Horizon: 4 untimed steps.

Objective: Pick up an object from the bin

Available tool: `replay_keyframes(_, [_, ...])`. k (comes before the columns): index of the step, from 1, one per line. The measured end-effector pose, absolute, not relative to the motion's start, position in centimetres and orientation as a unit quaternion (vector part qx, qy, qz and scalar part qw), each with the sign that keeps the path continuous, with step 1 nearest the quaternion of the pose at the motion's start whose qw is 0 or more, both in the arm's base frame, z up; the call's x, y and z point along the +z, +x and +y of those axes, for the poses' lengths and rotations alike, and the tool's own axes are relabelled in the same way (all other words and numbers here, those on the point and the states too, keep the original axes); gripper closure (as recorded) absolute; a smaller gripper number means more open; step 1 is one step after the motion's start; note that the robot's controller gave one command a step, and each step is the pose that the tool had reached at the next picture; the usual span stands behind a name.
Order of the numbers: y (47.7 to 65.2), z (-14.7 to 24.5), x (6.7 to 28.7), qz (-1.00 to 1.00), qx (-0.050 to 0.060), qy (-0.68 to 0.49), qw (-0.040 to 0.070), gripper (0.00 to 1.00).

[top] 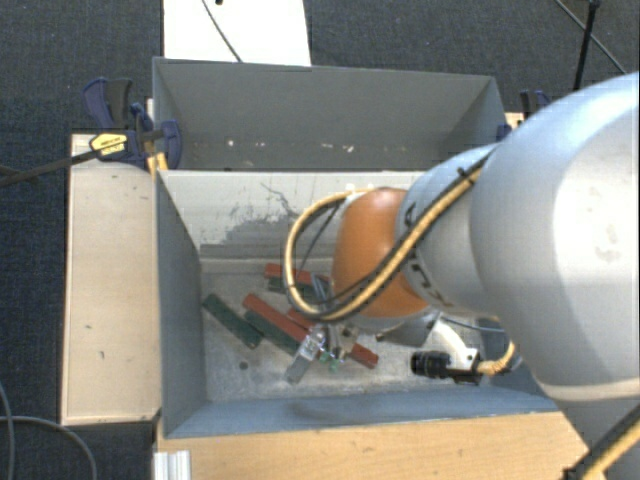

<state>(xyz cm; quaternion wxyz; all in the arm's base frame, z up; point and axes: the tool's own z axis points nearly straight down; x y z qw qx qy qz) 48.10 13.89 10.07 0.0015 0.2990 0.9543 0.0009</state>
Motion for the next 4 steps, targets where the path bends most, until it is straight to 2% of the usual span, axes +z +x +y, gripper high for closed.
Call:
replay_keyframes(1, [49.0, 13.4, 10.3, 0.944, 0.001, 0.329, 0.002, 0.0])
replay_keyframes(2, [48.4, 14.0, 6.9, 0.94, -0.001, 0.341, 0.0, 0.0])
replay_keyframes(3, [48.5, 13.9, 6.9, 0.94, 0.0, 0.34, 0.0, 0.0])
replay_keyframes(4, [48.6, 13.9, 7.1, 0.94, 0.001, 0.34, 0.002, 1.0])
